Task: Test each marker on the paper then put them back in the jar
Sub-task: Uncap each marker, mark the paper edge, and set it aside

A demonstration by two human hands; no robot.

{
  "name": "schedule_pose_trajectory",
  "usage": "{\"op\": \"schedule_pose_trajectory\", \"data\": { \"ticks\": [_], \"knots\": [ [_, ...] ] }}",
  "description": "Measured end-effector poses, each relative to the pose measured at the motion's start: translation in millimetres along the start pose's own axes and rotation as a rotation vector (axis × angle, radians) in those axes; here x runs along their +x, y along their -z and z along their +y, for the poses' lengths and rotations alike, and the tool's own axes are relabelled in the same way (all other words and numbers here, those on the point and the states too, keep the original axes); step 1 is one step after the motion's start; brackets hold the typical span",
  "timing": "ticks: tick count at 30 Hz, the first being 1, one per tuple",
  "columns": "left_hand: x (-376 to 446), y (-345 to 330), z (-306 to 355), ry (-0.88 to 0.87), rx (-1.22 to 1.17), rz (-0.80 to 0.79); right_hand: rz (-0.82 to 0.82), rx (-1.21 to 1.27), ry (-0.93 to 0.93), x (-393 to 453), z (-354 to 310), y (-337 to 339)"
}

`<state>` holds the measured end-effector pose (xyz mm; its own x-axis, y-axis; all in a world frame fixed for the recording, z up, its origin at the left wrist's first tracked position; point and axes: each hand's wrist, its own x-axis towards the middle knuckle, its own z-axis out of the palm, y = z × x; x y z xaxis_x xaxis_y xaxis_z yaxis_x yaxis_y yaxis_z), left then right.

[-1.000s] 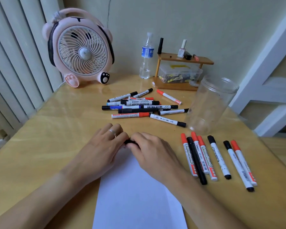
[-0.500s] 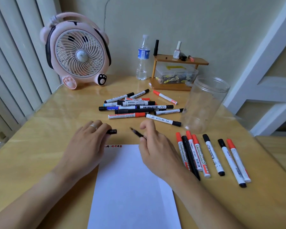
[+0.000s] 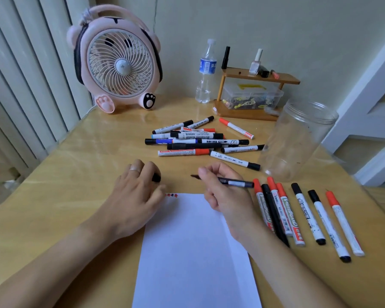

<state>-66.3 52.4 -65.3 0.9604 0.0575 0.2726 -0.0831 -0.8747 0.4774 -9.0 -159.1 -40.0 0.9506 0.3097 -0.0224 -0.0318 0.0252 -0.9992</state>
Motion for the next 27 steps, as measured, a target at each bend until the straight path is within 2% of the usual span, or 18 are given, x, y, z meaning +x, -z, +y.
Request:
{"op": "schedule_pose_trajectory", "data": {
  "ticks": [2, 5, 10, 15, 19, 22, 24, 27],
  "knots": [
    [-3.7, -2.7, 1.5, -0.037, 0.083, -0.073, 0.066, -0.024, -0.008, 1.4, 2.3, -5.6],
    [-5.8, -7.1, -1.2, -0.098, 0.161, -0.117, 0.023, -0.119, 0.017, 1.9, 0.7, -10.8],
    [-0.8, -12.4, -5.1, -0.042, -0.009, 0.019, -0.011, -0.236, 0.014, 1.9, 5.5, -15.6],
    [6.1, -10.0, -17.6, 0.0, 0.053, 0.148, 0.013, -0.261, -0.026, 2.6, 7.3, -15.0],
    [6.0, -12.2, -21.1, 0.009, 0.053, 0.084, 0.025, -0.276, -0.027, 3.1, 8.7, -14.3],
    [2.5, -8.0, -13.0, 0.027, 0.012, -0.032, 0.042, -0.283, -0.021, 2.6, 9.1, -15.1],
    [0.0, -5.2, -11.3, -0.012, 0.064, -0.129, 0.037, -0.302, -0.026, 2.0, 8.5, -16.1],
    [-1.1, -3.1, -12.5, -0.095, 0.151, -0.186, 0.024, -0.302, -0.018, 1.6, 8.1, -18.0]
  ]
}}
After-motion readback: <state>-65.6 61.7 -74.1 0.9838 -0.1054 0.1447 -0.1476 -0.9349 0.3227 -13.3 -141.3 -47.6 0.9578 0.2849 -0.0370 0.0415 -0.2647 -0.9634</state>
